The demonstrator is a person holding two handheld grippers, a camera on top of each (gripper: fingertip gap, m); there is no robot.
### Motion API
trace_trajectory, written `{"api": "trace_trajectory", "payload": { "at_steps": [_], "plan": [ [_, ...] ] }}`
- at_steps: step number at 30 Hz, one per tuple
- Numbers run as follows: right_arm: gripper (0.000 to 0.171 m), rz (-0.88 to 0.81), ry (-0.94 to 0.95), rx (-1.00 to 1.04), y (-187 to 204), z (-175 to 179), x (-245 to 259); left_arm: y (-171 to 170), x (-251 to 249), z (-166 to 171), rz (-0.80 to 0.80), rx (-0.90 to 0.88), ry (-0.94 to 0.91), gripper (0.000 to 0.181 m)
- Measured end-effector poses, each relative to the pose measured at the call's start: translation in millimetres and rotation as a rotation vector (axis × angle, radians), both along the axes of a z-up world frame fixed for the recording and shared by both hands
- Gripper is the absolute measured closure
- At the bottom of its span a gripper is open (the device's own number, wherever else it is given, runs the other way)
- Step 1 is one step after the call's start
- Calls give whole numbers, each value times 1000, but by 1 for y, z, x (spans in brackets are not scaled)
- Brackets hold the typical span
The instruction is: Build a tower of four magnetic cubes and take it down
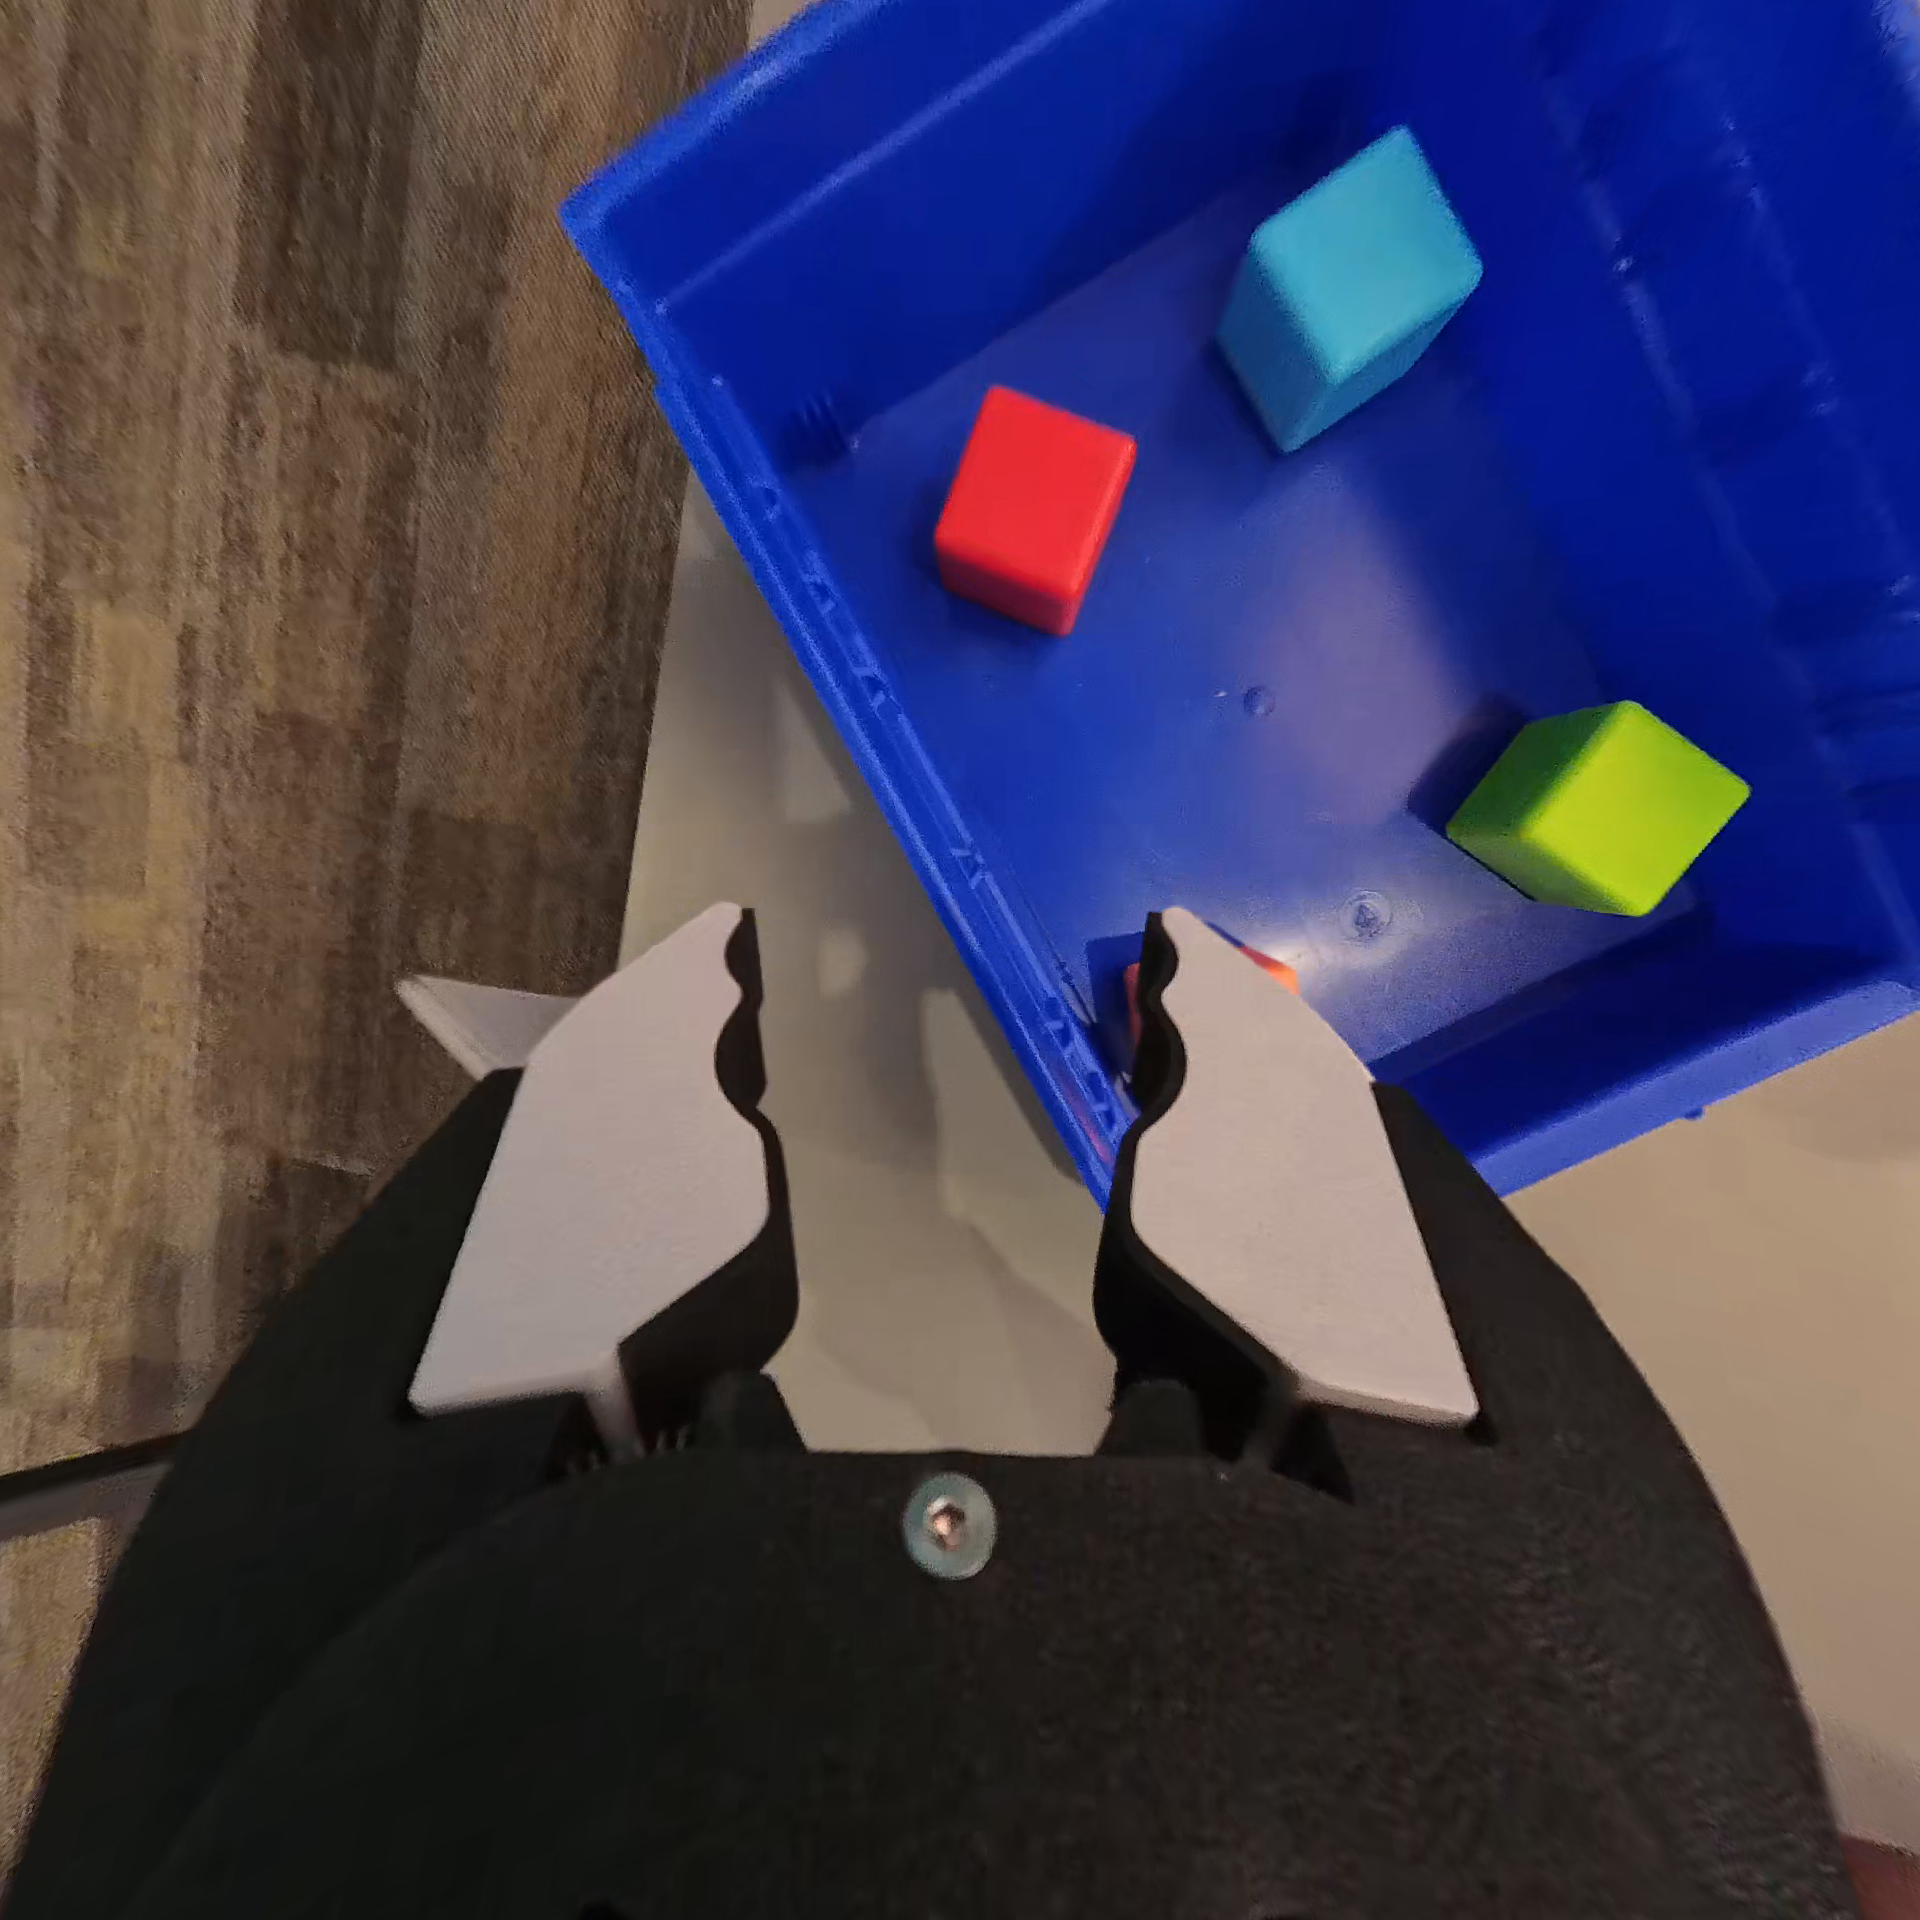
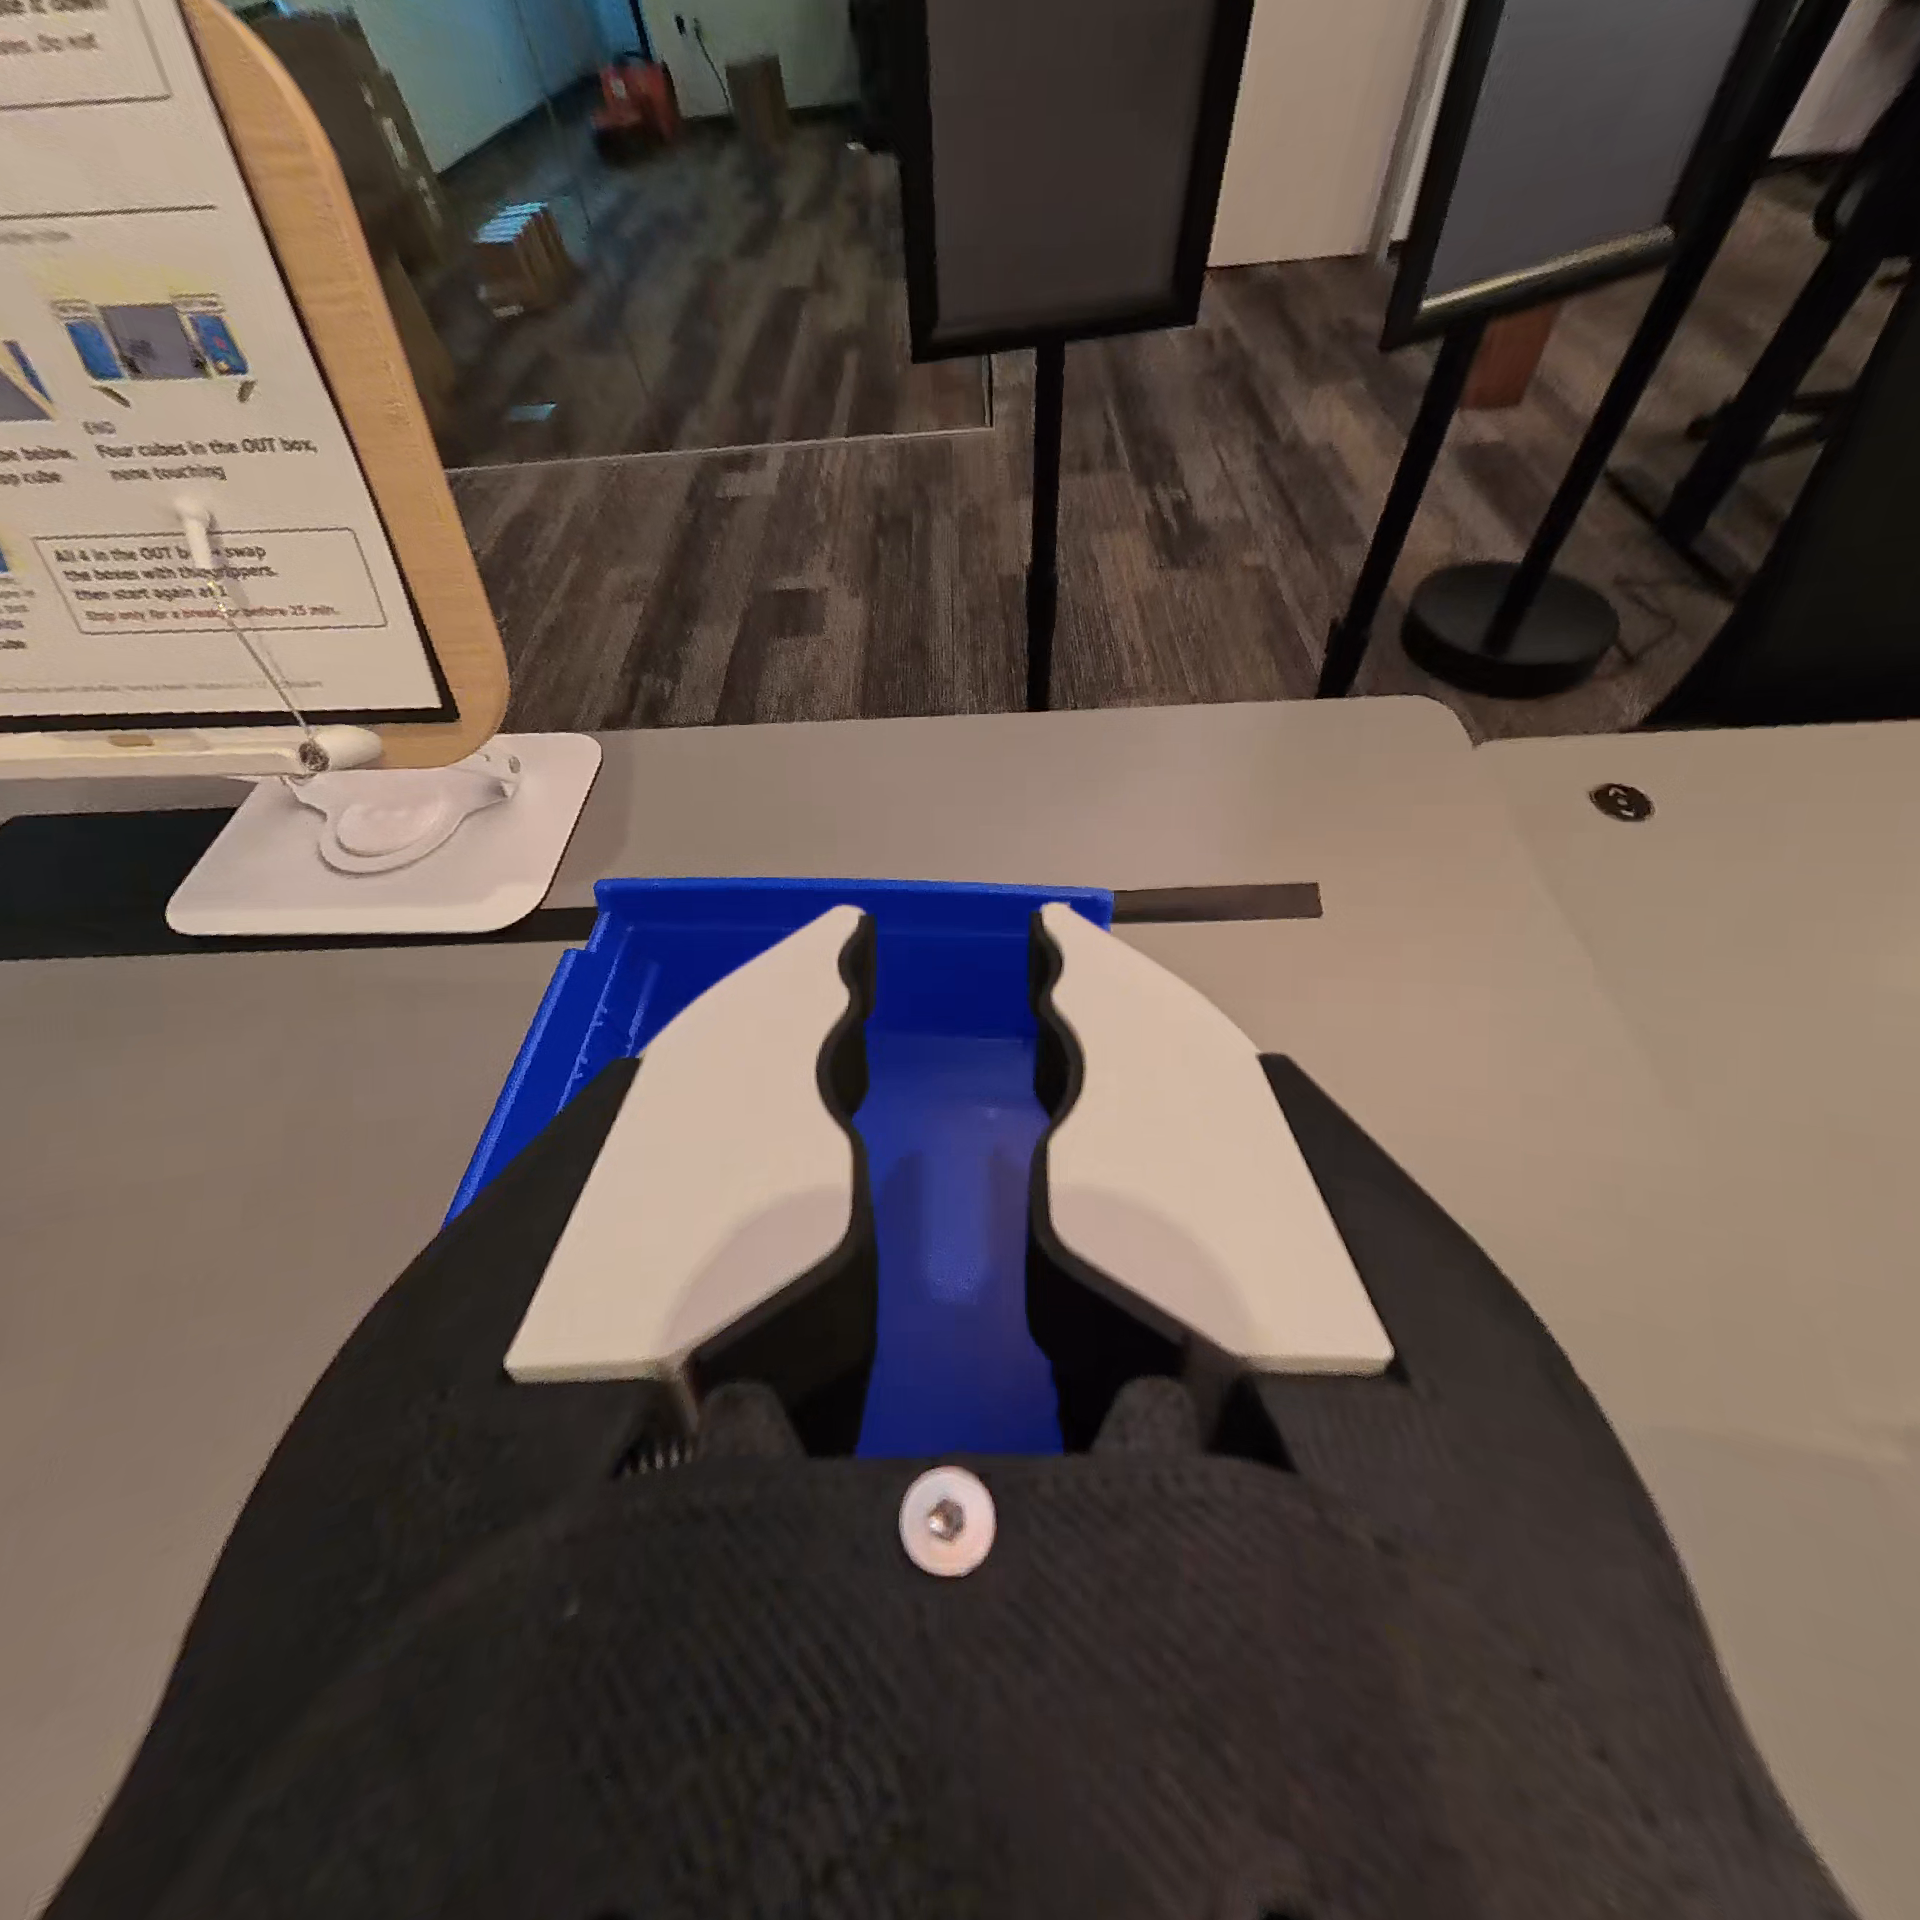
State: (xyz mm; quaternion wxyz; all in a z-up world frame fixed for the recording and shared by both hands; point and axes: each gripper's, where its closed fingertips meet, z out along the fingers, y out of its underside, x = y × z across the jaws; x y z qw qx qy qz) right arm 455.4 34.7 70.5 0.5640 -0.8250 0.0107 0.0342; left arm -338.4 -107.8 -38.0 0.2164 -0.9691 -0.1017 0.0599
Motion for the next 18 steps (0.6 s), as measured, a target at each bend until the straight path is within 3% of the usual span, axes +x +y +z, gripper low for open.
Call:
{"api": "trace_trajectory", "payload": {
  "at_steps": [5, 10, 13, 18],
  "plan": [
    [141, 49, -4, -77, 5, -18, -6, -2, -1, -32, 28, -136, -69, 113],
    [141, 111, 57, -117, 9, -30, -13, -4, 20, -58, -40, -255, -195, 131],
    [141, 124, 52, -130, 10, -33, -15, -8, 13, -61, -57, -318, -95, 140],
    [141, 156, 39, -150, 14, -40, -26, 10, 10, -62, -139, -294, 0, 141]
  ]
}}
